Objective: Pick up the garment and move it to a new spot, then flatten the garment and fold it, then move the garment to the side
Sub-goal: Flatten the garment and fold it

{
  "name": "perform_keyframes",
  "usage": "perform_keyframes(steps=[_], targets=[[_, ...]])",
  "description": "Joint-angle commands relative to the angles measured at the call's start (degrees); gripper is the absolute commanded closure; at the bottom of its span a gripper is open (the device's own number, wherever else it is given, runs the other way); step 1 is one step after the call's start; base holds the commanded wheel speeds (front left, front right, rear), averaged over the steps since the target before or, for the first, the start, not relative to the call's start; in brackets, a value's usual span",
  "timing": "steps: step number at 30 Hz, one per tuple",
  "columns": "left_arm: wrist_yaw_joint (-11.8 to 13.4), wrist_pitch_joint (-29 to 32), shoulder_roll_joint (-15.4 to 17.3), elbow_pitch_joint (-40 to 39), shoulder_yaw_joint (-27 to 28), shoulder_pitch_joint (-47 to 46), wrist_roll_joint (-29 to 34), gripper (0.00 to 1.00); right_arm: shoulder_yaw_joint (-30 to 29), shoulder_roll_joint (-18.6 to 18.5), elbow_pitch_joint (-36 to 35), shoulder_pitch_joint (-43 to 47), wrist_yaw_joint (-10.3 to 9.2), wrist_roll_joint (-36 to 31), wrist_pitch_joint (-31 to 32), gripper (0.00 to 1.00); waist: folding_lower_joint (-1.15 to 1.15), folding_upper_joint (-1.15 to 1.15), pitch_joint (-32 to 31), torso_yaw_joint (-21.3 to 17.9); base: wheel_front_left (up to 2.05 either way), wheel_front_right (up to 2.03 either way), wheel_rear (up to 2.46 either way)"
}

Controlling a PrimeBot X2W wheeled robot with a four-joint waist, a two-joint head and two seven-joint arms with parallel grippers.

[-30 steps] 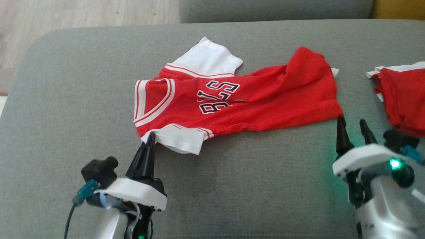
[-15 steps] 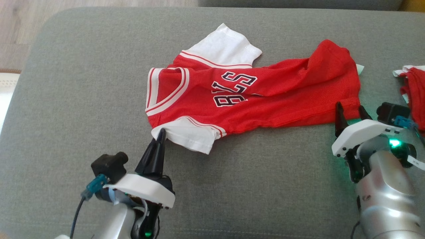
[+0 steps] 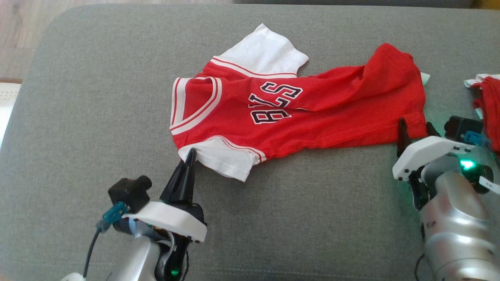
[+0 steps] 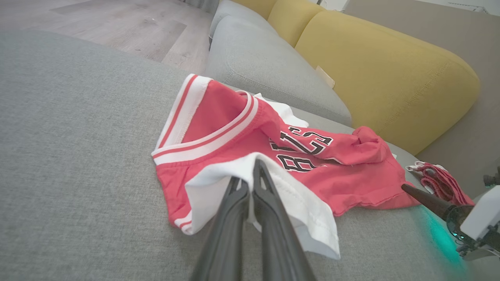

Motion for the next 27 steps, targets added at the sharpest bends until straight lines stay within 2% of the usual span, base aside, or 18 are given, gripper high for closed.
perform_keyframes(steps=[1,14,17,18,19,21,27], targets=[[-0.4,-0.7,0.2,-1.5,1.4,-2.4,-0.2,1.0,1.0,-0.1,-0.8,-2.7,-0.05,-0.6,-1.0,0.0,0.0,0.0,0.1,0.0,0.0,0.0,0.0],[-0.6,-0.7,0.2,-0.8,1.2,-2.8,-0.3,1.0,1.7,-0.1,3.5,-5.0,-0.05,-2.6,-4.2,0.0,0.0,0.0,0.2,-0.2,0.0,0.0,0.0],[-0.6,-0.7,0.2,-0.7,1.2,-2.8,-0.3,1.0,2.9,-0.1,4.6,-5.6,-0.05,-2.0,-5.1,0.24,0.0,0.0,0.0,-0.3,0.0,0.0,0.0],[-0.6,-0.7,0.2,-0.6,1.2,-2.8,-0.4,1.0,3.2,-0.1,4.9,-5.7,-0.05,-1.9,-5.5,0.5,0.0,0.0,0.0,-0.3,0.0,0.0,0.0],[-0.5,-0.7,0.2,-0.6,1.2,-2.8,-0.4,1.0,3.4,-0.1,5.1,-5.7,-0.05,-1.9,-5.8,0.64,0.0,0.0,-0.1,-0.4,0.0,0.0,0.0],[-0.5,-0.7,0.2,-0.5,1.3,-2.8,-0.4,1.0,3.7,-0.2,5.5,-5.9,-0.05,-1.8,-6.4,1.0,0.0,0.0,-0.2,-0.5,0.0,0.0,0.0],[-0.4,-0.7,0.2,-0.6,1.9,-2.6,-0.4,1.0,5.3,-0.2,5.4,-5.8,-0.05,-0.6,-9.0,1.0,0.0,0.0,-1.5,-1.1,0.0,0.0,0.0]])
